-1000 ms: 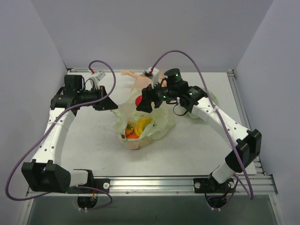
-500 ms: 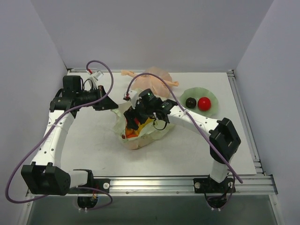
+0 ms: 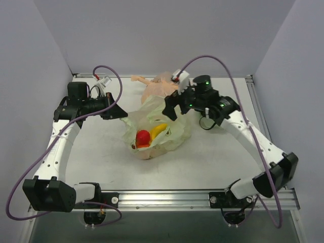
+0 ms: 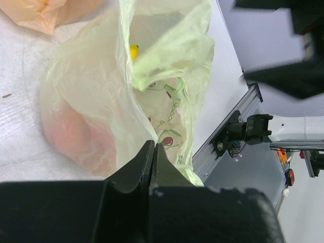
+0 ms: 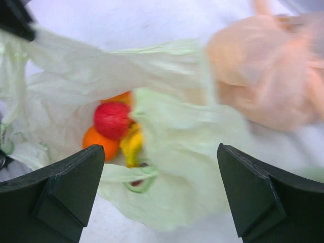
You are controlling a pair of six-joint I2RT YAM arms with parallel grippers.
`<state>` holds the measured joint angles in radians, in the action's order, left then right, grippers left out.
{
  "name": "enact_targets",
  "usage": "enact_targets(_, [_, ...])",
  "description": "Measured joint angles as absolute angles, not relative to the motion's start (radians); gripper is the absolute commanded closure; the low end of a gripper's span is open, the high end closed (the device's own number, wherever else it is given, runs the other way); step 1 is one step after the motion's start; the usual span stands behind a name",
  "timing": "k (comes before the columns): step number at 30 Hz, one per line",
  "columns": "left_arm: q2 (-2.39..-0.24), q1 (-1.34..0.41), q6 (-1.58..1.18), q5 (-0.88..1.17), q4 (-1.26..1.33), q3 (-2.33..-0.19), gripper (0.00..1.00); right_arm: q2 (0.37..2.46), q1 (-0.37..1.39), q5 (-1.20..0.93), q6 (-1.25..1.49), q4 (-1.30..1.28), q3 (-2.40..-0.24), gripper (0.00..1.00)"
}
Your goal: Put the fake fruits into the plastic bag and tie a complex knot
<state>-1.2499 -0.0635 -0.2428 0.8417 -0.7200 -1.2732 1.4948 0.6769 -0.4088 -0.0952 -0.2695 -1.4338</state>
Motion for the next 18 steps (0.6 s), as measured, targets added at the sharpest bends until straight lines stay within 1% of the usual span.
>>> enact_targets(4, [-1.247,-0.064,-0.242,0.841,-0.718,-1.266,1.00,1.354,0.451,-0.419,-0.096,-0.306,-1.419,0.00])
enact_targets(7, [-1.245,-0.064,-0.240,0.841,-0.715,-1.262,1.00,1.330,0.291,-0.403,-0.104,-0.344,-1.378,0.00])
enact_targets(10, [-1.244,-0.064,-0.240,0.841,-0.713,-1.262,1.00,1.398,0.173,-0.359,-0.112,-0.399,-1.353,0.00])
enact_targets(13, [-1.244,-0.064,-0.240,0.840,-0.713,-1.262,1.00,1.523,0.084,-0.288,-0.123,-0.426,-1.351,0.00])
enact_targets(18, [-1.244,-0.063,-0.236,0.833,-0.713,-1.262,1.00,1.715,-0.001,-0.204,-0.133,-0.440,-1.364,0.00])
